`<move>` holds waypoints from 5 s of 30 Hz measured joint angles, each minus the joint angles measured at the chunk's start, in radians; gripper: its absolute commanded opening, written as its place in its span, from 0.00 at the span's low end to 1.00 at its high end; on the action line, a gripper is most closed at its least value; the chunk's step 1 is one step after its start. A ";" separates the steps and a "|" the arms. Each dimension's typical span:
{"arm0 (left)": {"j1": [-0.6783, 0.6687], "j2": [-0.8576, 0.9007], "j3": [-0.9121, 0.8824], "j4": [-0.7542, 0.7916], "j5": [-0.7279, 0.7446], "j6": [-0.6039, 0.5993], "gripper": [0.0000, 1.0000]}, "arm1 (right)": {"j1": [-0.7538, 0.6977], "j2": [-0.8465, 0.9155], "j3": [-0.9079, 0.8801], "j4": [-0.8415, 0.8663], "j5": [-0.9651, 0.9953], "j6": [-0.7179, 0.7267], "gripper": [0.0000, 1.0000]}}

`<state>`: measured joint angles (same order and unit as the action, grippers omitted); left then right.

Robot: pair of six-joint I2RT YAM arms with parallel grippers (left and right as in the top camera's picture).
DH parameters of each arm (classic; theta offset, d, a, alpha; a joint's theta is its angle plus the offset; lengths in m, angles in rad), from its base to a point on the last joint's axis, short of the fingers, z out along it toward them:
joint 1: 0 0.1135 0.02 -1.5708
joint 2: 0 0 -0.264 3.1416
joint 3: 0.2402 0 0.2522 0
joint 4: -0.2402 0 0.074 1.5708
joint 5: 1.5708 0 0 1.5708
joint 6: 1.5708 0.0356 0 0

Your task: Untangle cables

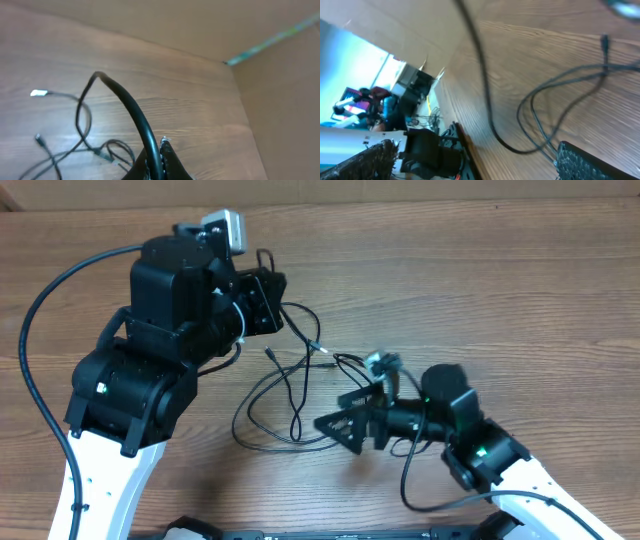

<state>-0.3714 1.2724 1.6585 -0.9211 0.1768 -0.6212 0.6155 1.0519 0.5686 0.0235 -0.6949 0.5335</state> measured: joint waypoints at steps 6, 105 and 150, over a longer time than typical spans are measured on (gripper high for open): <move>0.000 0.000 0.000 -0.014 -0.064 -0.106 0.04 | 0.158 0.005 0.000 0.046 0.270 -0.036 1.00; 0.000 0.271 0.000 -0.392 -0.207 -0.166 0.99 | -1.584 0.705 1.168 -1.035 0.671 0.006 1.00; 0.000 0.271 0.000 -0.388 -0.207 -0.166 1.00 | -0.297 0.375 1.204 -1.501 0.399 -0.036 1.00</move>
<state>-0.3714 1.5433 1.6585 -1.3090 -0.0303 -0.7868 0.3187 1.4273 1.7725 -1.4776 -0.2958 0.4973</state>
